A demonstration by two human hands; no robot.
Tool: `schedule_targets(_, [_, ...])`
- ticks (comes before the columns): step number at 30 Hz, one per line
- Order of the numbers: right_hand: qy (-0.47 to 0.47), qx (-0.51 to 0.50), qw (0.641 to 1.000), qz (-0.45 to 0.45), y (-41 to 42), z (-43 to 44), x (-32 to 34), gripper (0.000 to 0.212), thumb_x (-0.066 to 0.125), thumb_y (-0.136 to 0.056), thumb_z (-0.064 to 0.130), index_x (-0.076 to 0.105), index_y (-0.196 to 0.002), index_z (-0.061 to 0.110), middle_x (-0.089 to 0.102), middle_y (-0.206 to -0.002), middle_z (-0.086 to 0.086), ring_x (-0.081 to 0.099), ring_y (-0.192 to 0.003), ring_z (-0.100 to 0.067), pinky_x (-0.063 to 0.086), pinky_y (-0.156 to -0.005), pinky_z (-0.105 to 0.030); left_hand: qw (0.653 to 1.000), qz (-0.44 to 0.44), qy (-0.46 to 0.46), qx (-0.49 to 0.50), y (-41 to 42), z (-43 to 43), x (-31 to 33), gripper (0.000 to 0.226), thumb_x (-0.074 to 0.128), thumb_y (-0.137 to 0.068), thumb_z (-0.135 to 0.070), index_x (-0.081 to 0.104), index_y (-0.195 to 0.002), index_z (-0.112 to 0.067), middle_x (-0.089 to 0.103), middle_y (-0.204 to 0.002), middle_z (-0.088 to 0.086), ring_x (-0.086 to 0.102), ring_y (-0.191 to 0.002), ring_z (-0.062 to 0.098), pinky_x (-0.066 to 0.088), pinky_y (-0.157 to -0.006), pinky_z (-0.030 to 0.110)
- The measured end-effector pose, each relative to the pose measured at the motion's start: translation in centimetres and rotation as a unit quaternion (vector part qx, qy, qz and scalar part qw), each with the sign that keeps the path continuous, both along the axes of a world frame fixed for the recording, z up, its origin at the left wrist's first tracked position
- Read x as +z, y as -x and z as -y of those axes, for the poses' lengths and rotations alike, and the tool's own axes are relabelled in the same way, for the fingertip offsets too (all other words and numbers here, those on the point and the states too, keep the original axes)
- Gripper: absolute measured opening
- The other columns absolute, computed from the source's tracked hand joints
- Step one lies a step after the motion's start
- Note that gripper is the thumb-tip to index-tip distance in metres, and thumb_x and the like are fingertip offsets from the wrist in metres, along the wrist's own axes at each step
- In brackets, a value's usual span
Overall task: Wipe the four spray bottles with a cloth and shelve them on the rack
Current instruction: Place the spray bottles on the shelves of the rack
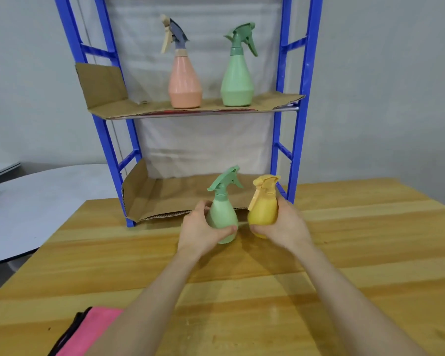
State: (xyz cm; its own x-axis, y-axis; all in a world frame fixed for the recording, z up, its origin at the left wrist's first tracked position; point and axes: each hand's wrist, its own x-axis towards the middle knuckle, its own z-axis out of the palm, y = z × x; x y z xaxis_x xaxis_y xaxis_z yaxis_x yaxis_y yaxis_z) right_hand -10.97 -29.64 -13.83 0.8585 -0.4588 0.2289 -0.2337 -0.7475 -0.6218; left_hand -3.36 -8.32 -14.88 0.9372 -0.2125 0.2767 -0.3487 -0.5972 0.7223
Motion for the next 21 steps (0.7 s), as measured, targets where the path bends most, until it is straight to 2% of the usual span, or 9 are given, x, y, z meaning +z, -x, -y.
schedule_targets(2, [-0.010, 0.033, 0.999, 0.024, -1.1, -0.2, 1.9, 0.087, 0.090, -0.052, 0.058, 0.054, -0.128, 0.033, 0.066, -0.122, 0.009, 0.066, -0.109, -0.018, 0.058, -0.082, -0.038, 1.000, 0.012, 0.014, 0.016, -0.9, -1.4, 1.4, 0.086, 0.097, -0.057, -0.061, 0.059, -0.128, -0.030, 0.069, -0.114, -0.013, 0.070, -0.107, 0.016, 0.061, -0.092, 0.039])
schedule_targets(4, [-0.005, 0.061, 0.998, 0.028, -2.7, -0.7, 4.0, 0.081, 0.094, -0.058, 0.051, 0.055, -0.127, 0.031, 0.064, -0.118, 0.007, 0.063, -0.103, -0.017, 0.052, -0.074, -0.031, 0.999, 0.025, 0.022, 0.027, -2.3, -2.7, 3.2, 0.088, 0.097, -0.058, -0.062, 0.059, -0.129, -0.028, 0.072, -0.118, -0.009, 0.071, -0.107, 0.018, 0.062, -0.092, 0.041])
schedule_targets(8, [0.015, 0.077, 0.997, 0.017, -7.1, -1.5, 6.2, 0.086, 0.095, -0.057, 0.056, 0.056, -0.129, 0.028, 0.067, -0.114, 0.006, 0.065, -0.104, -0.021, 0.058, -0.082, -0.041, 0.998, 0.036, 0.017, 0.041, -6.3, -4.1, 5.8, 0.091, 0.098, -0.064, -0.057, 0.056, -0.136, -0.023, 0.070, -0.122, -0.005, 0.070, -0.106, 0.018, 0.064, -0.091, 0.043])
schedule_targets(13, [0.013, 0.082, 0.997, 0.000, -12.7, -2.1, 5.6, 0.087, 0.097, -0.060, 0.054, 0.055, -0.131, 0.025, 0.066, -0.118, 0.002, 0.065, -0.104, -0.022, 0.057, -0.081, -0.039, 0.998, 0.017, 0.005, 0.058, -11.9, -3.3, 5.7, 0.095, 0.100, -0.063, -0.055, 0.054, -0.139, -0.019, 0.065, -0.115, -0.005, 0.069, -0.106, 0.020, 0.063, -0.092, 0.042])
schedule_targets(17, [0.013, 0.075, 0.996, -0.047, -15.3, -1.8, 3.2, 0.091, 0.096, -0.062, 0.058, 0.052, -0.134, 0.022, 0.065, -0.125, -0.003, 0.064, -0.112, -0.026, 0.056, -0.086, -0.042, 0.998, -0.018, -0.023, 0.053, -15.1, -3.1, 3.7, 0.101, 0.100, -0.059, -0.059, 0.051, -0.138, -0.021, 0.069, -0.125, 0.001, 0.070, -0.114, 0.026, 0.062, -0.096, 0.047])
schedule_targets(21, [-0.004, 0.067, 0.997, -0.034, -15.9, -1.3, 1.6, 0.098, 0.094, -0.062, 0.061, 0.049, -0.139, 0.023, 0.064, -0.129, -0.003, 0.064, -0.116, -0.028, 0.057, -0.091, -0.045, 0.998, -0.035, -0.034, 0.031, -16.0, -3.4, 1.9, 0.108, 0.099, -0.060, -0.061, 0.045, -0.144, -0.022, 0.066, -0.133, 0.003, 0.067, -0.122, 0.028, 0.058, -0.102, 0.048])
